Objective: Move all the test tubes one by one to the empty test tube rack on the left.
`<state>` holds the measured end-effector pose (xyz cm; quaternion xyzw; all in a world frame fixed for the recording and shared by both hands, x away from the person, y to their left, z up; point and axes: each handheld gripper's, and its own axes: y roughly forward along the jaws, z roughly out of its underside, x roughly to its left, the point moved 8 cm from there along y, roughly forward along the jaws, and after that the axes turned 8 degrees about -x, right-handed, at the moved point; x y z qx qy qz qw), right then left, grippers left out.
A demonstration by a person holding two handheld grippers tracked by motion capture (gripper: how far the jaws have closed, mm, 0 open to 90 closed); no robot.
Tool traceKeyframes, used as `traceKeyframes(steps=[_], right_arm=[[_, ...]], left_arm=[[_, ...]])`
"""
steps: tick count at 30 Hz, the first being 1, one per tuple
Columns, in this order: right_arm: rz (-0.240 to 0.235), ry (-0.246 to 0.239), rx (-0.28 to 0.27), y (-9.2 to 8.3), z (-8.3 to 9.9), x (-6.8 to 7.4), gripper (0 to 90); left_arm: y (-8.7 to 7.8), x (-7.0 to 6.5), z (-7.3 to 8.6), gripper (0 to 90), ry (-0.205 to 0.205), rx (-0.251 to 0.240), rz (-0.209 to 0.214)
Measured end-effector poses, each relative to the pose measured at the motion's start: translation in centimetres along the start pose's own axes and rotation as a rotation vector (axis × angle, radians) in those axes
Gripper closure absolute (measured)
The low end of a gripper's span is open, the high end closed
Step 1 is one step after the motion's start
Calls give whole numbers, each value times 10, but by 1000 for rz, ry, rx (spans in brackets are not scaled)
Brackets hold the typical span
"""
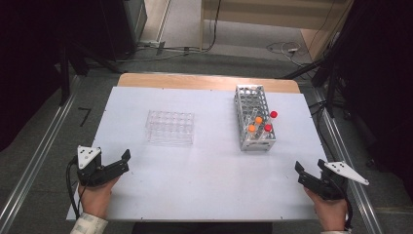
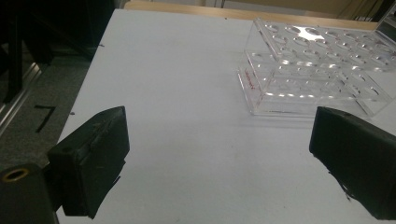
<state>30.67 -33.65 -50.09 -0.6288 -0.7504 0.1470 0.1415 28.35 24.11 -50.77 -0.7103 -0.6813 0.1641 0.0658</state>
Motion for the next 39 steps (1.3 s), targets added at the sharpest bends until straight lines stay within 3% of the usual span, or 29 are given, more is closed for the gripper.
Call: traceKeyframes(steps=[13, 28, 39], right_arm=[[-43, -1, 5, -1, -2, 10, 221], [-82, -22, -6, 7, -9, 25, 226], [-116, -47, -11, 17, -17, 36, 280]], left_arm=[[3, 1, 1, 53, 28, 5, -25], [4, 3, 3, 53, 27, 8, -38], [6, 2, 3, 53, 29, 10, -44]])
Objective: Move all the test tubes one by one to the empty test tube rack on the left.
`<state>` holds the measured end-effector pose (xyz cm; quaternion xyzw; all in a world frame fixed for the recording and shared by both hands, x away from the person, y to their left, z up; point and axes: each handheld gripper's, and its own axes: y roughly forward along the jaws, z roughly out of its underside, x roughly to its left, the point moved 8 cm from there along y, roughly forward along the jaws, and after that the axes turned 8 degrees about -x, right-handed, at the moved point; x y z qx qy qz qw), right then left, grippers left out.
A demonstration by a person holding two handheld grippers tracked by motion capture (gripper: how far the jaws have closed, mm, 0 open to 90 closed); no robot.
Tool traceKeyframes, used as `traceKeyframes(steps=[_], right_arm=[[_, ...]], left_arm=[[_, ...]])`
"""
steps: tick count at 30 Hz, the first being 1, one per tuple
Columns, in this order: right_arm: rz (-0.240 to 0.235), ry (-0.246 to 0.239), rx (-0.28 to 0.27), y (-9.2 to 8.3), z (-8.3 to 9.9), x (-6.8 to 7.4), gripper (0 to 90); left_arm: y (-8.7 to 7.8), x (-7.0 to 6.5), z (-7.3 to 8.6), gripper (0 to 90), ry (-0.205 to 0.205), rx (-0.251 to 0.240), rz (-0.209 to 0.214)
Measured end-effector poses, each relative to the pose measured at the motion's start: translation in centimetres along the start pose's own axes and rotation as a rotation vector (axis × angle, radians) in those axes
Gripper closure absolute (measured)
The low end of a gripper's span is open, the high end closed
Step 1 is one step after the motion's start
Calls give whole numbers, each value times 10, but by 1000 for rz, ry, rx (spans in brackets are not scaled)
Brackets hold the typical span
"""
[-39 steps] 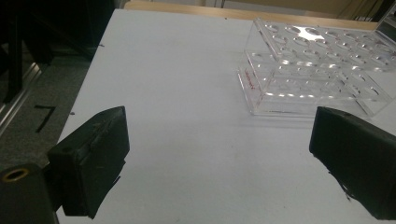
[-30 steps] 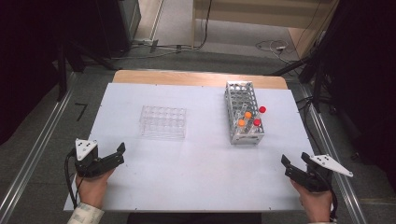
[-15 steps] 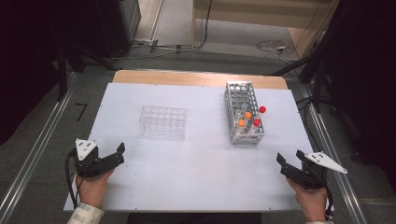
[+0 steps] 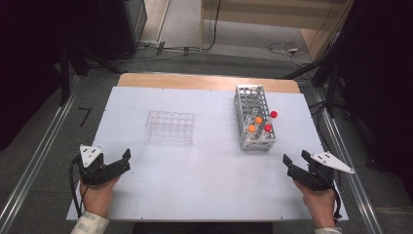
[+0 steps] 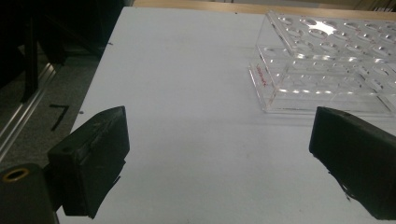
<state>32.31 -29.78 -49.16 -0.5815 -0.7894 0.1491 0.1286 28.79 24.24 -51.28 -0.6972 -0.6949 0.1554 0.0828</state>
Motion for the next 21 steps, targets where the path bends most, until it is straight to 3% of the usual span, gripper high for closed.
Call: traceKeyframes(steps=[12, 21], right_arm=[[-69, -58, -3, 29, -12, 27, 378], [-83, -85, -52, 52, -24, 43, 485]], left_arm=[[0, 1, 0, 54, -2, -2, 0], [0, 1, 1, 54, 0, 5, -1]])
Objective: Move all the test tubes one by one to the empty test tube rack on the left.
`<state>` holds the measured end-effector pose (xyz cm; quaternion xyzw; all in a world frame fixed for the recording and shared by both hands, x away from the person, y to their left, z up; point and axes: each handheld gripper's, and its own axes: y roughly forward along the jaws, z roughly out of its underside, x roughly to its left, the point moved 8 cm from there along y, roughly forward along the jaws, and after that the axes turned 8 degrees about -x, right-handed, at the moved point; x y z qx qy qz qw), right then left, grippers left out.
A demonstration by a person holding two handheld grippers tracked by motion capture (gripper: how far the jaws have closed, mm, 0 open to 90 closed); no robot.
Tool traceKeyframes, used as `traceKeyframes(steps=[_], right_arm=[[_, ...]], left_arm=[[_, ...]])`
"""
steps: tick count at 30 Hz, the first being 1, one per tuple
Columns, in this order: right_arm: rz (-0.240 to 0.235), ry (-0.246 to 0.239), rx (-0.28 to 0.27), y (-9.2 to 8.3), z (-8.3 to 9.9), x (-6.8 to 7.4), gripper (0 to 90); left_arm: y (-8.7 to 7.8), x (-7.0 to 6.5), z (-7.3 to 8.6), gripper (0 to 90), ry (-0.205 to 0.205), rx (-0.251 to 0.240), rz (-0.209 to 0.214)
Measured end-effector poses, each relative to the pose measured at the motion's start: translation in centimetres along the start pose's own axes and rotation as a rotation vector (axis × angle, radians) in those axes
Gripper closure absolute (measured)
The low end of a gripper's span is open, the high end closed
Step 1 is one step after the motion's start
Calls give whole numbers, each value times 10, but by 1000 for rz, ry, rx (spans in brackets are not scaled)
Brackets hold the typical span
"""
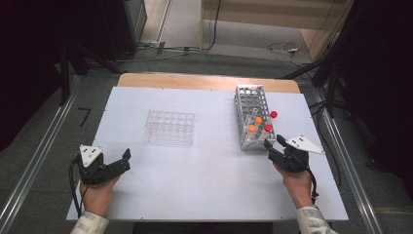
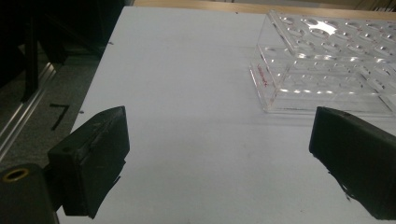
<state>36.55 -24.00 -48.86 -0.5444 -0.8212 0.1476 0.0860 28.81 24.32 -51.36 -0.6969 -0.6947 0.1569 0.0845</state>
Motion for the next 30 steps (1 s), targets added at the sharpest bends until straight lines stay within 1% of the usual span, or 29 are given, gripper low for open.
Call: traceKeyframes(steps=[5, 11, 18, 26, 30], right_arm=[[-2, -3, -9, 13, -2, 4, 549], [4, -2, -14, 22, -3, 5, 599], [6, 0, -10, 27, -2, 5, 634], [5, -5, -9, 28, -2, 5, 707], [6, -9, -9, 29, -3, 5, 713]], left_arm=[[0, 1, 0, 55, -1, 2, -2], [0, 1, 0, 56, -3, 2, -4], [1, 1, 0, 56, -5, 1, -7], [1, 0, 0, 56, -7, 3, -2], [1, -1, 0, 56, -5, 3, 1]])
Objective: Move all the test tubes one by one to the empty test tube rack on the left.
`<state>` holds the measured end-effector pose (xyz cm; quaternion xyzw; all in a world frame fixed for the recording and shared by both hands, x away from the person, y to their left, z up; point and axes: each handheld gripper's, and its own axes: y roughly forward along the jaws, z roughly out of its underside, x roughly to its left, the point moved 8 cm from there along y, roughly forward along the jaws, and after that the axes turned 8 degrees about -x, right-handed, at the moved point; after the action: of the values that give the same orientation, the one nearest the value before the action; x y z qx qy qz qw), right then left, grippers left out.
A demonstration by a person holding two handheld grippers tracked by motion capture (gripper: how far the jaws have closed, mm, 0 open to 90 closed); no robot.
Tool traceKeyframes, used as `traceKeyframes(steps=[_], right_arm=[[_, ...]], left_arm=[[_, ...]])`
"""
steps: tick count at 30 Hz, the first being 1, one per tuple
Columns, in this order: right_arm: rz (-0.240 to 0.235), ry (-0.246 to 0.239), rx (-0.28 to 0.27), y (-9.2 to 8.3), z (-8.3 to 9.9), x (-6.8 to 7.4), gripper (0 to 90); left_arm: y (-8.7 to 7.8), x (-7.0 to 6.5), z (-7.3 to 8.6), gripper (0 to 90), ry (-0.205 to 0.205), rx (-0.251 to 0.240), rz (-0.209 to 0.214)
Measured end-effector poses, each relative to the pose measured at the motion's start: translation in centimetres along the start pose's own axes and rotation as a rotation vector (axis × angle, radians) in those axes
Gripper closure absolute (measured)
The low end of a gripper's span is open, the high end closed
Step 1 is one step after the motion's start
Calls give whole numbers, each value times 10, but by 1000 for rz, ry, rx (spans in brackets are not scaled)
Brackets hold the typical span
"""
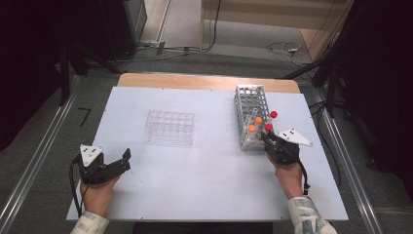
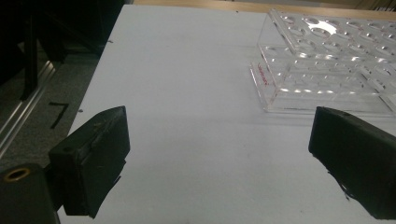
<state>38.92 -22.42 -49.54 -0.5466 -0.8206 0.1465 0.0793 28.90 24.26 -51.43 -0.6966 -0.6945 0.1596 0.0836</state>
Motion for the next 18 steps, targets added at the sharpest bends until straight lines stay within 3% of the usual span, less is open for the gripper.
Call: traceKeyframes(steps=[4, 13, 18], right_arm=[[6, 4, -16, -4, -5, 0, 715], [5, 40, -102, -24, -36, -4, 719], [-5, 40, -110, -32, -43, -2, 720]], left_arm=[[1, -1, 0, 57, 0, 5, 7], [1, -7, -2, 64, 7, -3, 19], [4, -16, -6, 67, 15, -4, 42]])
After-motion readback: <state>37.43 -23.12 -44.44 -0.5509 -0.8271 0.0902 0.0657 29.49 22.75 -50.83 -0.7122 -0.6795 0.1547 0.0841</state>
